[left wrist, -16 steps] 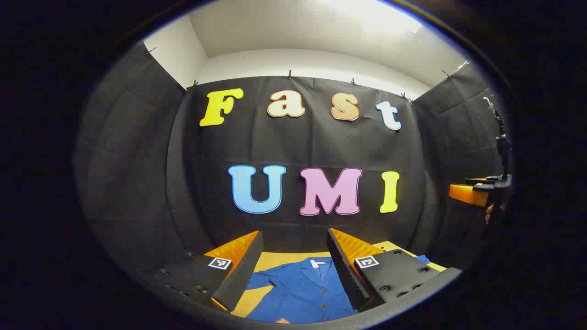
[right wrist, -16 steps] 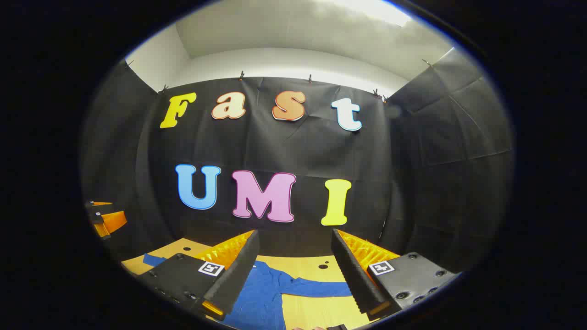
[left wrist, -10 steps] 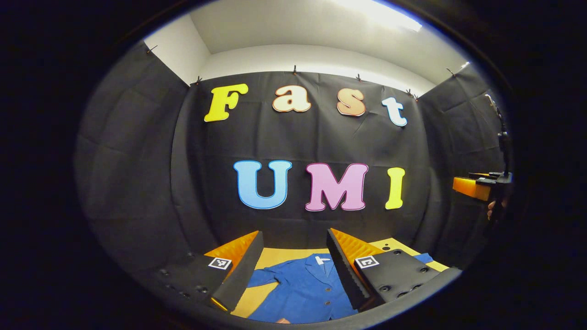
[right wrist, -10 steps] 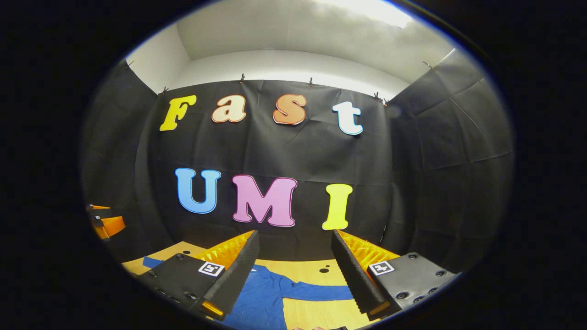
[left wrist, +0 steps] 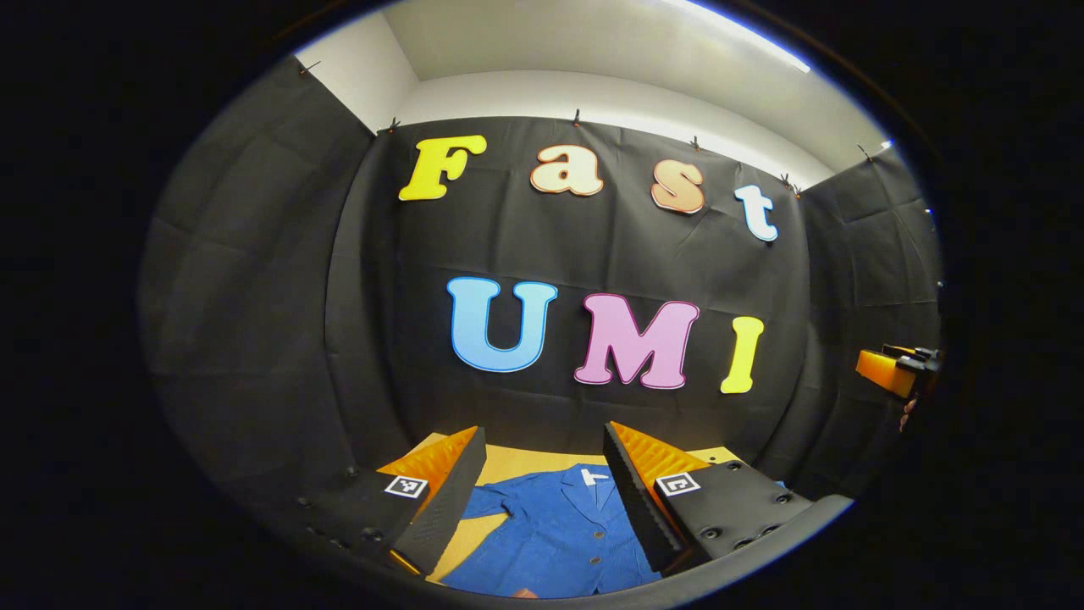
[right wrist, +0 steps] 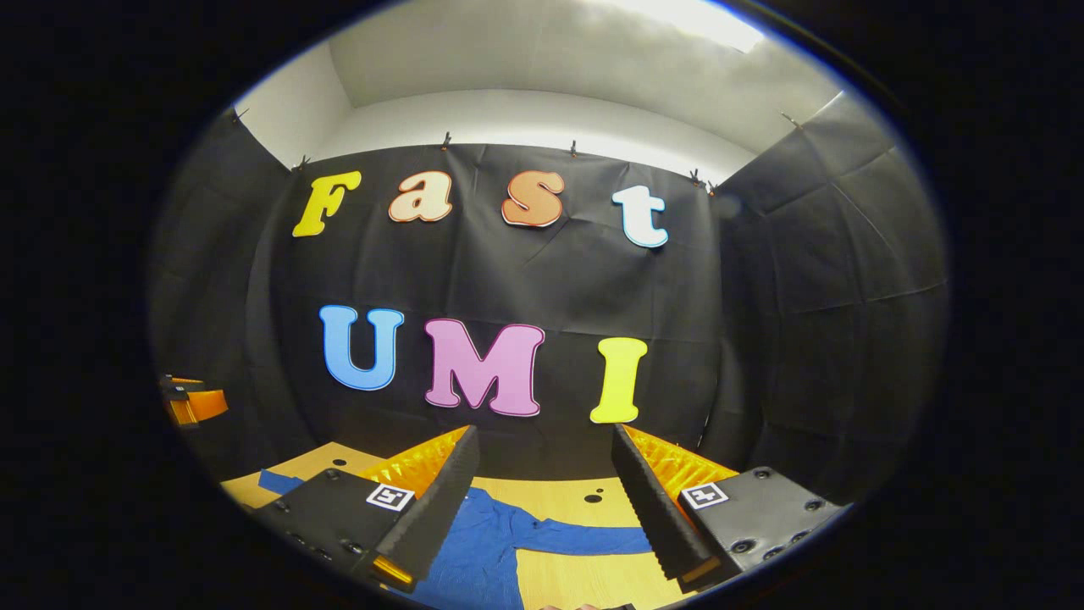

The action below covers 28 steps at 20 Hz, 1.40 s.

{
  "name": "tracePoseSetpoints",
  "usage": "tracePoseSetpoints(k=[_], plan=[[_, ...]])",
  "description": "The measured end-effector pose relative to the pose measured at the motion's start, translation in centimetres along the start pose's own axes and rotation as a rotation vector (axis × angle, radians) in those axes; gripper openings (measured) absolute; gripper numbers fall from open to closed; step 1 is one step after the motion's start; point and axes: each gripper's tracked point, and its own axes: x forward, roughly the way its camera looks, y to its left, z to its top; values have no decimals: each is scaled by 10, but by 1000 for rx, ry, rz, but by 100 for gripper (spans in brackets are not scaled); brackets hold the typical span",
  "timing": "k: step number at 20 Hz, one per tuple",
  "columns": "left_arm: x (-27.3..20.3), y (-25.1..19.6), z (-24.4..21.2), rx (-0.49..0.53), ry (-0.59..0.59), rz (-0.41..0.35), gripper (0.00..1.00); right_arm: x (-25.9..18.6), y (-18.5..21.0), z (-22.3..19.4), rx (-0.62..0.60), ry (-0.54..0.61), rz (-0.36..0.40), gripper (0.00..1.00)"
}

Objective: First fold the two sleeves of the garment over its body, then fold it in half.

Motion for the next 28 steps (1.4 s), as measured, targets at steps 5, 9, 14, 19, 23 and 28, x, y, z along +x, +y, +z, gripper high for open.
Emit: tracePoseSetpoints(k=[5,9,14,19,23,28], plan=[[2,-5,10,22,-33,-6,80,6,2,-3,1,13,6,94],[4,-9,8,19,-35,-12,81,11,4,-6,5,18,13,98],[5,-7,9,21,-47,-8,80,15,8,-12,8,33,25,94],[5,-10,12,39,-59,-8,80,21,8,-13,1,35,30,99],[6,-13,11,36,-54,-14,80,20,5,-19,5,47,25,99],[7,-14,8,33,-48,-17,80,19,-5,-27,12,60,3,98]])
